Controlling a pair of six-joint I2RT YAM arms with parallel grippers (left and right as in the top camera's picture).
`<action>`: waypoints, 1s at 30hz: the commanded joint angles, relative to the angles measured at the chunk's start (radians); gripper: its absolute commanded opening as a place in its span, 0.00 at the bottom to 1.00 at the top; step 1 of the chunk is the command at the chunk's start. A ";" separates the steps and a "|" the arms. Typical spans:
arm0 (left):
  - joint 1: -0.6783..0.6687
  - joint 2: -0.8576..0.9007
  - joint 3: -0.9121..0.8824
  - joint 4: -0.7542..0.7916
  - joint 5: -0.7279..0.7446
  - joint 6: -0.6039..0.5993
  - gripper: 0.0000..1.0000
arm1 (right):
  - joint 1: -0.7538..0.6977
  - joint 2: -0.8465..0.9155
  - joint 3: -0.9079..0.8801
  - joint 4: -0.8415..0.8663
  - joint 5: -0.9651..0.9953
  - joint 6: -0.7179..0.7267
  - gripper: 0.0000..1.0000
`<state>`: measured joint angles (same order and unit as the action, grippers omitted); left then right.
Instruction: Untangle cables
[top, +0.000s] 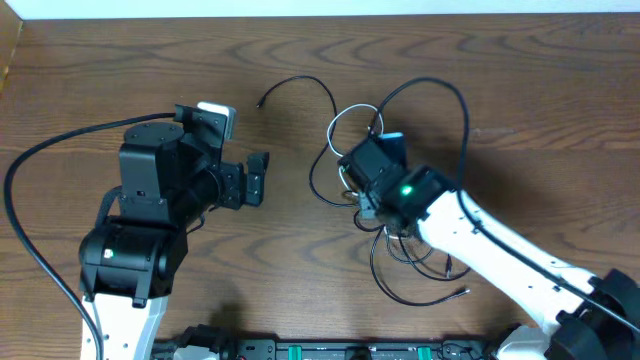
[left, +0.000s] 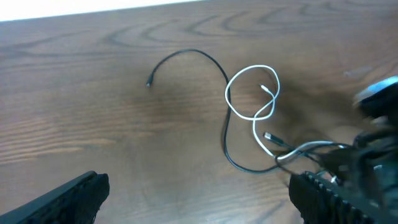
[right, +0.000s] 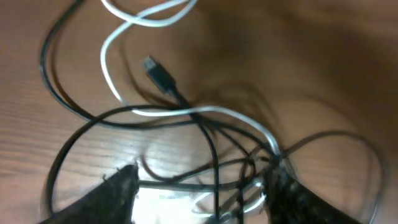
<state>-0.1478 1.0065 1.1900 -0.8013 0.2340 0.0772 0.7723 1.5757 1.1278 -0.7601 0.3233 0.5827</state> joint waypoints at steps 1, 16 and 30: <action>0.001 0.015 0.007 -0.011 0.020 -0.011 0.98 | 0.012 -0.006 -0.101 0.130 0.060 -0.304 0.79; 0.000 0.054 0.007 -0.029 0.020 -0.011 0.98 | 0.000 -0.007 -0.173 0.229 0.067 -0.834 0.90; 0.001 0.054 0.007 -0.043 0.019 -0.011 0.98 | 0.023 -0.095 -0.145 0.371 -0.079 -0.819 0.90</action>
<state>-0.1478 1.0607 1.1900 -0.8349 0.2382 0.0772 0.7834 1.5578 0.9638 -0.3740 0.2596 -0.2314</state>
